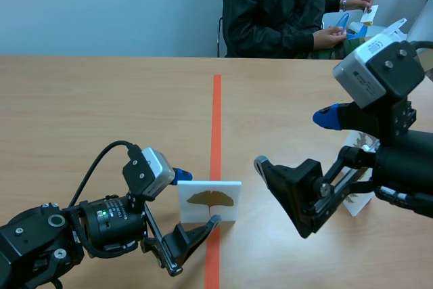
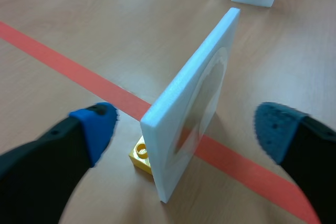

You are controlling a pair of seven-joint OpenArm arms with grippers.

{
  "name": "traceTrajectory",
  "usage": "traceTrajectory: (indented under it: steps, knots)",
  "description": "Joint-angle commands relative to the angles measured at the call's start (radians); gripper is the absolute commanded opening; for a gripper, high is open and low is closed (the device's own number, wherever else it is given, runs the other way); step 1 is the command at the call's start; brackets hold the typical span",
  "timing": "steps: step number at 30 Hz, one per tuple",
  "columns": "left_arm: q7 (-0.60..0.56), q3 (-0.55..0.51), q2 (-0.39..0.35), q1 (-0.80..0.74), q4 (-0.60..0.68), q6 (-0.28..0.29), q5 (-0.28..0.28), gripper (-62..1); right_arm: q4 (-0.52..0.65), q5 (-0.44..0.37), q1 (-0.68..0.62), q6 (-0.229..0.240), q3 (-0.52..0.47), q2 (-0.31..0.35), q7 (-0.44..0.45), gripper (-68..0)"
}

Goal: Sort the leaf by its shape. The table is split by an orange tape line. A compound leaf with several leaflets goes to the left side, a simple leaf with one blade goes to the right side. Return to the home posture when a red brick is placed on the table.

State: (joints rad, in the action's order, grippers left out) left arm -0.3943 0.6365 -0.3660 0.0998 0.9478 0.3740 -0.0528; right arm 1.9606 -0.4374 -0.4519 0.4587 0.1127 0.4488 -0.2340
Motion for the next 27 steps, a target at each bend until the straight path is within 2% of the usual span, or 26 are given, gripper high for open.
traceTrajectory:
  steps: [1,3,10,20,27]
  knots:
    - [-0.014,-0.002,0.003,0.003,0.014,0.002,-0.010,-18.7,0.001,-0.011,0.011,-0.003,-0.013,0.005,0.014,0.4]
    - [-0.014,-0.002,0.003,0.002,0.014,0.002,-0.010,-24.6,0.001,-0.011,0.011,-0.003,-0.013,0.005,0.014,0.4]
    - [-0.017,0.004,0.003,0.000,0.014,0.002,-0.010,-39.3,0.001,-0.011,0.011,-0.003,-0.013,0.005,0.014,0.4]
    - [-0.008,0.004,0.002,0.000,0.014,0.002,-0.010,-54.7,0.001,-0.011,0.011,-0.003,-0.013,0.005,0.015,0.4]
    - [-0.010,0.001,0.002,0.000,0.016,0.004,-0.025,-56.9,0.001,-0.011,0.011,-0.003,-0.013,0.005,0.015,0.4]
